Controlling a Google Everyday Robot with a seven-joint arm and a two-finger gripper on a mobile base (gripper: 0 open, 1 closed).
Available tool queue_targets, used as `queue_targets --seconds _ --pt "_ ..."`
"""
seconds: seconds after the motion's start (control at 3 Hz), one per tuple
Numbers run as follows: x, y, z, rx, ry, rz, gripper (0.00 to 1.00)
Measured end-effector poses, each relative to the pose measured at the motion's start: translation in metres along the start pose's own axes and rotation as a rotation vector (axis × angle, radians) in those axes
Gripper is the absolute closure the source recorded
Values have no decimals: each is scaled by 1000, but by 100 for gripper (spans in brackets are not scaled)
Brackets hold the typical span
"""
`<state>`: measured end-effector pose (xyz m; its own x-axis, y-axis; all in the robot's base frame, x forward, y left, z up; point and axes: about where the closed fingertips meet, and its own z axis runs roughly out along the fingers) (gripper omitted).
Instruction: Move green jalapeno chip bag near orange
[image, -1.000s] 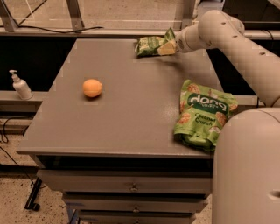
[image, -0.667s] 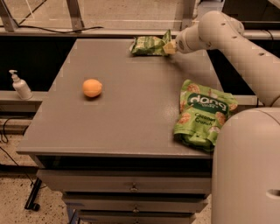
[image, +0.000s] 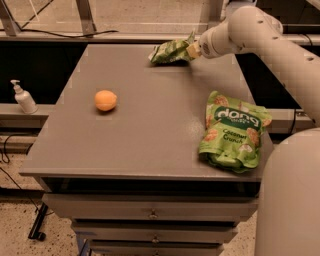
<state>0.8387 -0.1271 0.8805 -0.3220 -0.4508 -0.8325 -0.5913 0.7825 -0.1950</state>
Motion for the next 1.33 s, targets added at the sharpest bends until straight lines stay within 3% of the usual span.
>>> queue_targets --seconds 0.33,0.67,1.33 --pt "-14 39 -19 -88 -17 -64 100" --pt "-15 85 -40 -215 -23 -129 100" --pt "18 143 -89 -339 16 -171 100"
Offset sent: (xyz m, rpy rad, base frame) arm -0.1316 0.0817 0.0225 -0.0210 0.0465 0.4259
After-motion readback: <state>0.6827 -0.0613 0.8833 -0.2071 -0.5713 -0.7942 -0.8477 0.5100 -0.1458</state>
